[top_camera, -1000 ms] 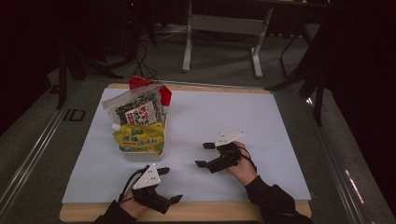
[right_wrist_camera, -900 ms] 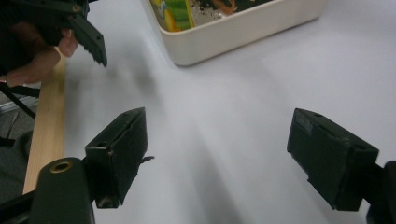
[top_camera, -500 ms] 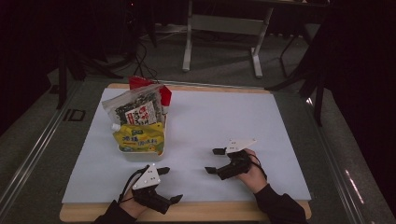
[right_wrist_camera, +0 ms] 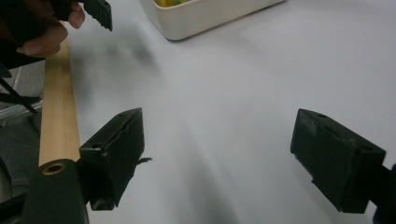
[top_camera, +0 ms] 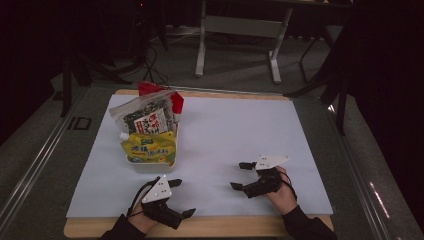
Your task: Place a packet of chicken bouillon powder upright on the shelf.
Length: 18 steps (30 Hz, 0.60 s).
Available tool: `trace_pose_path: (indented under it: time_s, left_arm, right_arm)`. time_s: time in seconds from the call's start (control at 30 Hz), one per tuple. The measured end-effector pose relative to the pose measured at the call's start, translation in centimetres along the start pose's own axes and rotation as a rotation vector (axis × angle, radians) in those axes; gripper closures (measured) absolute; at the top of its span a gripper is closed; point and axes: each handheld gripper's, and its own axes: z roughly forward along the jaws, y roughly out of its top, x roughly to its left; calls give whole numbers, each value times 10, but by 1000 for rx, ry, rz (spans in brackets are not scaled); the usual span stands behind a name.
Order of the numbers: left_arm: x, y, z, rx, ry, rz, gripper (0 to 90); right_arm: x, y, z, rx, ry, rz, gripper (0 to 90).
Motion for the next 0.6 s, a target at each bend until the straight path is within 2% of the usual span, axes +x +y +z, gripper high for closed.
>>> trace_pose_path:
  time_s: [0.3,0.6]
  left_arm:
    - [0,0,0,-11,-4,2,11]
    - [1,-1,1,-9,-10,-2,12]
  right_arm:
    - [-2,-9,-12,-26,-20,15,158]
    - [-8,-22,-24,-20,-61,44,146]
